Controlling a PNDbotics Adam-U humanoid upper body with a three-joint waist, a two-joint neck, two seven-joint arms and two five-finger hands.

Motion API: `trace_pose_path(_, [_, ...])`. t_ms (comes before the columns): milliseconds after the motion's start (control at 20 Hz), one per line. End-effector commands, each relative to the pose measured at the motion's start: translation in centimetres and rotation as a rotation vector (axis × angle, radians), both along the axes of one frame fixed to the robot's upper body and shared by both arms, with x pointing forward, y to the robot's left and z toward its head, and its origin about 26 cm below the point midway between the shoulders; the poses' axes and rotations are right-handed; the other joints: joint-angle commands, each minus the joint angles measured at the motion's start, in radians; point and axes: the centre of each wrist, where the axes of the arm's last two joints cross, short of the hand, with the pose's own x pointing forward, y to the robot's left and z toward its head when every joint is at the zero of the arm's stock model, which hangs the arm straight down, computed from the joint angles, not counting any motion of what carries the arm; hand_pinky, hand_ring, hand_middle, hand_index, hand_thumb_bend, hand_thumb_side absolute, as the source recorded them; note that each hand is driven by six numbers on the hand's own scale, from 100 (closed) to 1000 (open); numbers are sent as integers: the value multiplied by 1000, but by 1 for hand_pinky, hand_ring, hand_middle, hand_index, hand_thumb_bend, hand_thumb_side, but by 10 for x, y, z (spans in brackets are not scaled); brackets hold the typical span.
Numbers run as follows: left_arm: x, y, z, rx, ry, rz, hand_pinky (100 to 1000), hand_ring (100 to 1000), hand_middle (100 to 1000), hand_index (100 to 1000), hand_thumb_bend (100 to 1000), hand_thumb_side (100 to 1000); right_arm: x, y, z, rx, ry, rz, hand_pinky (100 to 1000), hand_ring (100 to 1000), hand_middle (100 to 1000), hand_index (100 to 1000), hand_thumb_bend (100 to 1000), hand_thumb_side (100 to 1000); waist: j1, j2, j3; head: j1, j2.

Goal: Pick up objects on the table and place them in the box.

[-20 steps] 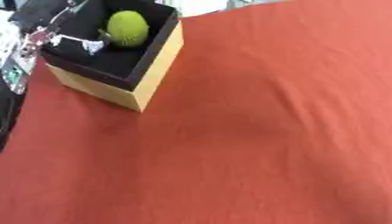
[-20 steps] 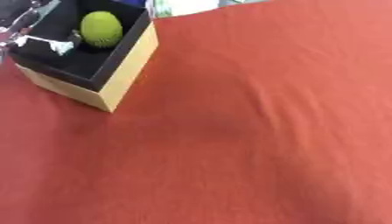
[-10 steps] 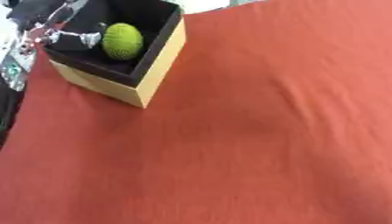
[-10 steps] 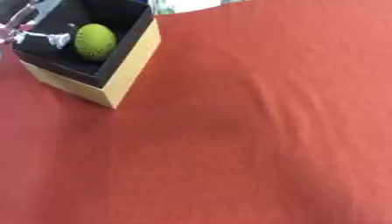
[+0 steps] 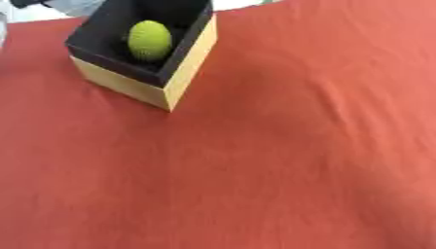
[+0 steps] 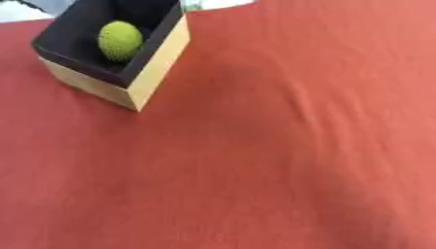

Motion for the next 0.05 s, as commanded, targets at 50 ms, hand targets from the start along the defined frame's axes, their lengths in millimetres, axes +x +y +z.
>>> trace_pose_path(50, [-43,6,29,-58,-107,-47,696,678,680,785,101,160,-6,-5,9,-20,-40,-34,753,798,605,748,100,646,-13,-38,10,-23,11])
